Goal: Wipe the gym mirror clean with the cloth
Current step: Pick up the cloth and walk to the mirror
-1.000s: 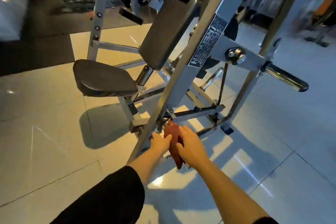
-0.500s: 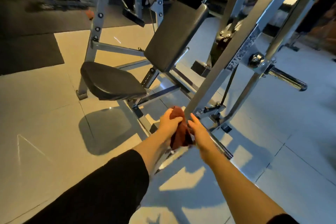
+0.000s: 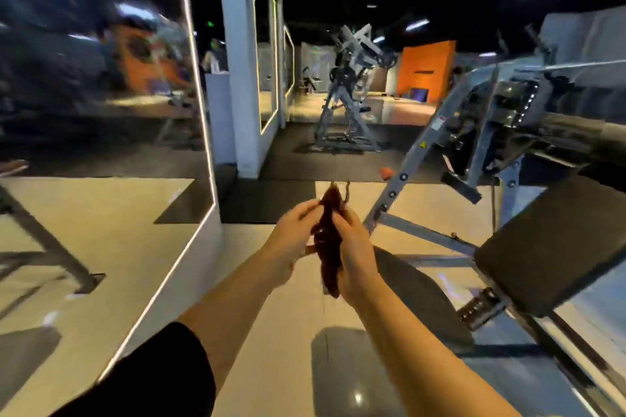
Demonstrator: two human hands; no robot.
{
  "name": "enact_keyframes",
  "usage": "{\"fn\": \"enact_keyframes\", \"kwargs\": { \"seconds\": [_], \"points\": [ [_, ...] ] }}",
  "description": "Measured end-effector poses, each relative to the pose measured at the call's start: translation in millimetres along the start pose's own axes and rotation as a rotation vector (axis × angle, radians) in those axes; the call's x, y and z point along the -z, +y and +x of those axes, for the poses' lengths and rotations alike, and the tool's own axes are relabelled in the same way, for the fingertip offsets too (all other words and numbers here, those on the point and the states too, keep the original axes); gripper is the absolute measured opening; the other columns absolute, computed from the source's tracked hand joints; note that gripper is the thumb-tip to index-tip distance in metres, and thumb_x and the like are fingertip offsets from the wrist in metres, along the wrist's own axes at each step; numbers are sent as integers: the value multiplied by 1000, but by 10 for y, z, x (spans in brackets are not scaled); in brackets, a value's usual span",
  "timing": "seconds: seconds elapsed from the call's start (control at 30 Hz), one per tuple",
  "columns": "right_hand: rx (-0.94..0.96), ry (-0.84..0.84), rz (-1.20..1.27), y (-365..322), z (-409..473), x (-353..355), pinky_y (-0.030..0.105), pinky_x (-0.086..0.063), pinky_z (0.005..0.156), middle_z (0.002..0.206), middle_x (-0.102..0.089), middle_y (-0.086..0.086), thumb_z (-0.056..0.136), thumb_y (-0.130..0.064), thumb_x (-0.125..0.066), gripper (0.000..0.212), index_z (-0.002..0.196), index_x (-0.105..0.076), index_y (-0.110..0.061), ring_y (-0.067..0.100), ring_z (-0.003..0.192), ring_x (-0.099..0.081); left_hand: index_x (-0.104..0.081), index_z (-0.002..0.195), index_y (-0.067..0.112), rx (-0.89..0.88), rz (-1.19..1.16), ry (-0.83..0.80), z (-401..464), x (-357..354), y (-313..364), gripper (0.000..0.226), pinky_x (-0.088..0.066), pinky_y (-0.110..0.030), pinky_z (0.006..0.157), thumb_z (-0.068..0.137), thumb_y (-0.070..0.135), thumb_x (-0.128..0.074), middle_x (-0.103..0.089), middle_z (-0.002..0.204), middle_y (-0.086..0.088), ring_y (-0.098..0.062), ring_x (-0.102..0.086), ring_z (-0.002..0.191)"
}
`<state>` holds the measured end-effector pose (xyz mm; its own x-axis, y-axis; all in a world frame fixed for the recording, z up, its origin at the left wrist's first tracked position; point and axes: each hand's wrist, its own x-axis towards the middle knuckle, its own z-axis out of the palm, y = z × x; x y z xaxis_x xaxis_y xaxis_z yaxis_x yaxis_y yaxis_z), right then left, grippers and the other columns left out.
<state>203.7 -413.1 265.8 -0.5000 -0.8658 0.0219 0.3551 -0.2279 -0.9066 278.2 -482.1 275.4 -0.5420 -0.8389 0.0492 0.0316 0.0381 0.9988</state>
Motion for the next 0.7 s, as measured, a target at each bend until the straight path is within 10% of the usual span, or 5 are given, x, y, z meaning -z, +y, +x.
{"fn": "enact_keyframes", "kwargs": {
  "seconds": [0.13,0.3,0.43,0.53,0.7],
  "points": [
    [-67,-320,-64,75,514,-858,15,-55,60,86,-76,-11,105,-33,-46,21,108,-65,-24,1,76,-72,-58,107,15,-96,-60,220,318,822,362,10,-54,-33,80,103,23,-52,-63,93,2,-11,-61,82],
    [-22,-440,-209,217,1540,-1697,39,-52,100,113,-71,6,102,-24,-57,15,109,-69,-19,23,111,-65,-58,89,8,-177,-54,483,919,1733,575,22,-56,-23,79,103,-2,-44,-60,85,-6,-11,-63,73],
    [-50,-490,-243,76,2496,-2186,15,-48,79,108,-66,0,103,-12,-54,18,118,-63,-12,15,102,-61,-68,97,12,-317,245,618,1766,2326,795,32,-53,-40,95,96,-13,-48,-69,100,-10,-30,-66,100],
    [-289,-527,-259,-58,3199,-2514,41,-43,98,131,-51,6,102,-33,-57,39,137,-48,-18,25,119,-50,-71,105,18,-365,418,668,2409,2548,1112,41,-50,-39,100,95,-13,-46,-71,112,-9,-24,-65,110],
    [-464,-578,-138,-173,4236,-3069,47,-51,82,122,-54,15,101,-42,-55,29,116,-50,-18,34,105,-56,-69,109,24,-392,611,594,3306,2907,1476,42,-47,-29,99,98,-9,-45,-68,118,-1,-16,-61,115]
  ]
}}
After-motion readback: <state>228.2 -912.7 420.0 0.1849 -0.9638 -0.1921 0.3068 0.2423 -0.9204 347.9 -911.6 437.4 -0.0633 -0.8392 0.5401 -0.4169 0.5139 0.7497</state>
